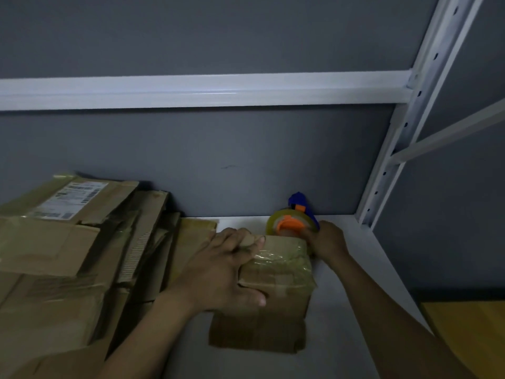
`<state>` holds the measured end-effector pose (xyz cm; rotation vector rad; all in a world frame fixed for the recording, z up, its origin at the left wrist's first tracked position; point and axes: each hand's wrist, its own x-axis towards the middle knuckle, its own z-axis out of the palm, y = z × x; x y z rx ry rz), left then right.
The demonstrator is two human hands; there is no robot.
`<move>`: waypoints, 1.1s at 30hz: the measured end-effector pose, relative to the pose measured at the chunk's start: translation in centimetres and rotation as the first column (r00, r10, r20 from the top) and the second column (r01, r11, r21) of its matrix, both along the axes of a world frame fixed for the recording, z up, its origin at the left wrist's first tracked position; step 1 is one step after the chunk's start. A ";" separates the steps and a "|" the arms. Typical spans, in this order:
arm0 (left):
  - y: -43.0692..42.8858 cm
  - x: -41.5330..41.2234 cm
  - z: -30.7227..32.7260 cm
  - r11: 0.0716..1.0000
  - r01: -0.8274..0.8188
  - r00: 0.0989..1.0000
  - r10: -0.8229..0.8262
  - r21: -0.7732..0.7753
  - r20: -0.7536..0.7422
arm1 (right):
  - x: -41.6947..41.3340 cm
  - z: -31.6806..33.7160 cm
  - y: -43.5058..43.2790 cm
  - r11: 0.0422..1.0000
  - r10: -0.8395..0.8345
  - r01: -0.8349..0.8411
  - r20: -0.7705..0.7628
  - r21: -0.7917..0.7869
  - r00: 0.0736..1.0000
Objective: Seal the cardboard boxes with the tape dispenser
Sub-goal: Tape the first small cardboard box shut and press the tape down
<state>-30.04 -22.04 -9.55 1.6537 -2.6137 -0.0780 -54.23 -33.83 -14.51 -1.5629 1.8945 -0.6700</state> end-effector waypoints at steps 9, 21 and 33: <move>0.4 -0.5 -0.3 0.986 0.023 0.999 -0.015 -0.166 0.049 | -3.6 9.0 5.5 0.868 0.088 0.067 0.286 -0.492 0.954; 3.0 -2.7 5.1 0.961 -0.268 0.467 0.188 0.065 -0.864 | -2.4 10.5 9.3 0.606 0.333 -0.494 -0.365 -0.623 0.870; 1.5 -2.1 10.3 0.876 -0.156 -0.142 0.437 0.456 -0.888 | -0.6 11.0 9.8 0.624 0.509 -0.550 -0.245 -0.555 0.825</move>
